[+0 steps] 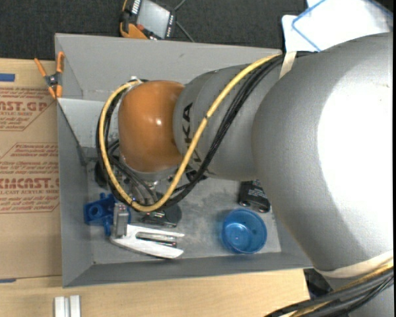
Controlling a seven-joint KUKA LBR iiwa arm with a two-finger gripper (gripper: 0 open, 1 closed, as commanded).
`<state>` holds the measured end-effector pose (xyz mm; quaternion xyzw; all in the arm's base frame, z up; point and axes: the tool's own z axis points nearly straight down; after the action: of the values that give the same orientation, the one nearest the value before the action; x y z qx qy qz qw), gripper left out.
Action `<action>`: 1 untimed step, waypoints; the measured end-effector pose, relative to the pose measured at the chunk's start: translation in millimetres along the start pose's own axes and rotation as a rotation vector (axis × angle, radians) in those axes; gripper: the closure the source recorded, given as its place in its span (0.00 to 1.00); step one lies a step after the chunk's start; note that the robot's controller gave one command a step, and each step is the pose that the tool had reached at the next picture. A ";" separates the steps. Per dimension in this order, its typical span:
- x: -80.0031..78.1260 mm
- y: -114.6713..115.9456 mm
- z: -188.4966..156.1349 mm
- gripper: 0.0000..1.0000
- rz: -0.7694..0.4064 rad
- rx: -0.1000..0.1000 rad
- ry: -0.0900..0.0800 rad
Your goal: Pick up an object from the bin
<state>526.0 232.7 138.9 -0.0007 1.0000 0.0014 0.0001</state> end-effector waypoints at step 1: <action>0.0 0.0 0.0 0.00 0.000 0.000 0.000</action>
Offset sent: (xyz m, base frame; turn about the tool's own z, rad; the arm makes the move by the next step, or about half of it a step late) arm -0.0063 -0.0100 -0.0689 -0.1317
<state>526.0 232.7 138.9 -0.0007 1.0000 0.0014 0.0001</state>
